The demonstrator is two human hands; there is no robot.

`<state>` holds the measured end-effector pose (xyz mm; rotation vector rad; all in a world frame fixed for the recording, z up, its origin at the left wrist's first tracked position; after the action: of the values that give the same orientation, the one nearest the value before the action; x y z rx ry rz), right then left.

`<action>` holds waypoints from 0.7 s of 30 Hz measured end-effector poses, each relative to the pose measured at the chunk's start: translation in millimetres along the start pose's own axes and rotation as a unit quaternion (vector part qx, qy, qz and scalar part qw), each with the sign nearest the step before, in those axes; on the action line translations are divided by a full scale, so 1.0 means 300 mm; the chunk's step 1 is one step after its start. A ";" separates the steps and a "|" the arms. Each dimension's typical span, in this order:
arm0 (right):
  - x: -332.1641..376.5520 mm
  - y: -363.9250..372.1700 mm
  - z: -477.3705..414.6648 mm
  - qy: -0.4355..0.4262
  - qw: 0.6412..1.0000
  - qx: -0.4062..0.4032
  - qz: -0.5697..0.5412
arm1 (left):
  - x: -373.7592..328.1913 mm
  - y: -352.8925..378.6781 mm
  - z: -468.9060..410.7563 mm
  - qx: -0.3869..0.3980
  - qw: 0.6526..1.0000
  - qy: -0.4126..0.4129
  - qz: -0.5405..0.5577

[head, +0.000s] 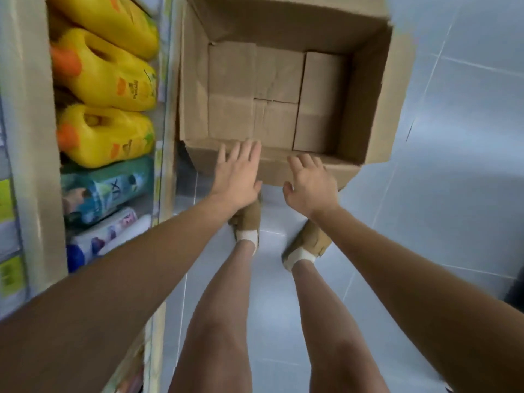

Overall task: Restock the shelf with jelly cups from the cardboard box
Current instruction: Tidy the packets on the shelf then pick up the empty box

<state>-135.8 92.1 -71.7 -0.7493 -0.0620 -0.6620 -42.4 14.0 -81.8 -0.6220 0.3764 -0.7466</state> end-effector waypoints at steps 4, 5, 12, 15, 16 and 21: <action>-0.009 0.086 -0.176 -0.005 1.000 -0.019 0.023 | 0.070 0.090 -0.145 -0.003 1.000 -0.008 -0.001; -0.013 0.102 -0.211 -0.006 0.999 -0.022 0.025 | 0.087 0.109 -0.167 -0.002 1.000 -0.018 0.008; -0.028 0.162 -0.277 -0.029 0.998 -0.062 0.001 | 0.104 0.145 -0.222 -0.018 1.000 -0.010 0.012; -0.045 0.143 -0.254 -0.022 0.996 -0.086 -0.002 | 0.089 0.110 -0.210 -0.037 0.999 -0.009 0.035; -0.054 0.126 -0.238 -0.014 0.995 -0.099 -0.012 | 0.077 0.094 -0.200 -0.044 0.998 -0.012 0.038; -0.102 -0.004 -0.098 0.001 0.990 -0.143 0.004 | -0.036 -0.023 -0.098 -0.059 0.998 -0.006 0.034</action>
<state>-165.9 88.7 -101.4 -1.0243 0.0401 -0.6713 -68.5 6.5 -98.6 -0.7207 0.4317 -0.6590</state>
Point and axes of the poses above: each hand's wrist, its own z-axis away from the middle knuckle, its own y-axis out of the palm, x = y × z, the point moved 9 cm from there along -z, towards the middle knuckle, and after that the axes turned 7 degrees about x, right-handed, at the moved point
